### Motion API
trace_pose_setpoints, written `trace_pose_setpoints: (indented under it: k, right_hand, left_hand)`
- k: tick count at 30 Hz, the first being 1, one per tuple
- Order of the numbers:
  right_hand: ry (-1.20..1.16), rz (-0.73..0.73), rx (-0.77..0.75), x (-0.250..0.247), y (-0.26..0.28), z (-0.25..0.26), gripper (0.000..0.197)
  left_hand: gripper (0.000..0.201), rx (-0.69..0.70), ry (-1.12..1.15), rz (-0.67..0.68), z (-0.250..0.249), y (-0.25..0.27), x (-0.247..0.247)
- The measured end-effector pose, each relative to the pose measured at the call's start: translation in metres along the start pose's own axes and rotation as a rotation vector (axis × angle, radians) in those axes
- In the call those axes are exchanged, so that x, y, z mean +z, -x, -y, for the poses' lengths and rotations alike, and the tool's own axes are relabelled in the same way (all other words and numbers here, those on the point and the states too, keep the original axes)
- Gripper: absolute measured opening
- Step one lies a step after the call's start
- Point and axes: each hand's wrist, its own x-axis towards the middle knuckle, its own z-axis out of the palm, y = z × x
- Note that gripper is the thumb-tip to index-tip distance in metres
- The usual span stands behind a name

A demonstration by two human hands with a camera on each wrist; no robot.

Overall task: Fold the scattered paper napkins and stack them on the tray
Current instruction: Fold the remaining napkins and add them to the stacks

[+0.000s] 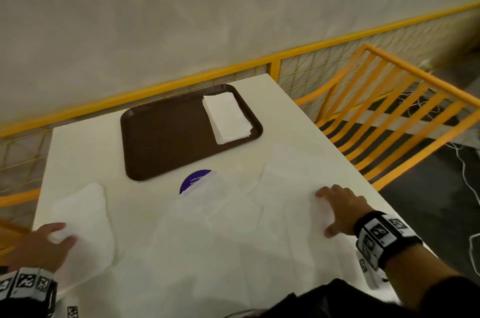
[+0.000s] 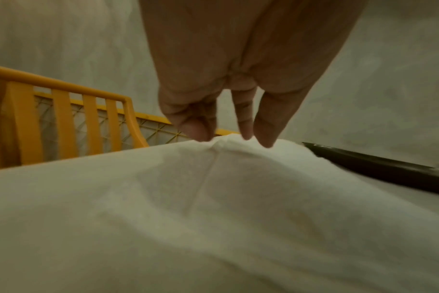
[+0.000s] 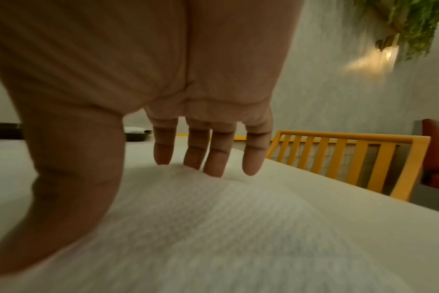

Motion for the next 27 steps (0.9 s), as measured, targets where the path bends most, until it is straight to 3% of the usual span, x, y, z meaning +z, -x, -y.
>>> trace_pose_setpoints:
  k: [3,5,9,13,19,22,24,25,27]
  right_hand:
    - [-0.035,0.064,0.047,-0.003,0.000,-0.003,0.067]
    - [-0.007,0.066,0.049,-0.002,0.001,-0.005,0.063]
    - [0.093,-0.022,-0.023,-0.002,0.006,-0.006,0.064]
    - [0.007,-0.070,-0.166,-0.025,0.021,0.003,0.042]
    - [-0.165,-0.253,-0.489,-0.082,0.062,0.036,0.019]
    - [-0.418,-0.308,-0.546,-0.105,0.084,0.051,0.009]
    - [-0.670,-0.301,-0.539,-0.114,0.092,0.059,0.012]
    - [-0.813,-0.283,-0.539,-0.116,0.094,0.063,0.015]
    - [-1.090,-0.224,-0.525,-0.117,0.094,0.067,0.021]
  left_hand:
    - [0.056,0.038,-0.084,-0.038,0.007,0.000,0.020]
    - [0.061,0.097,-0.137,-0.094,-0.007,0.023,0.022]
    - [0.028,0.265,-0.083,-0.058,-0.077,0.122,0.008]
    - [0.021,0.431,0.091,0.143,-0.102,0.165,0.020]
    - [0.034,0.628,0.235,0.464,-0.133,0.195,0.035]
    - [0.078,0.641,0.308,0.713,-0.146,0.203,0.041]
    - [0.099,0.610,0.372,0.878,-0.155,0.205,0.046]
    - [0.101,0.582,0.411,0.951,-0.159,0.205,0.048]
    - [0.084,0.507,0.523,1.042,-0.169,0.207,0.053]
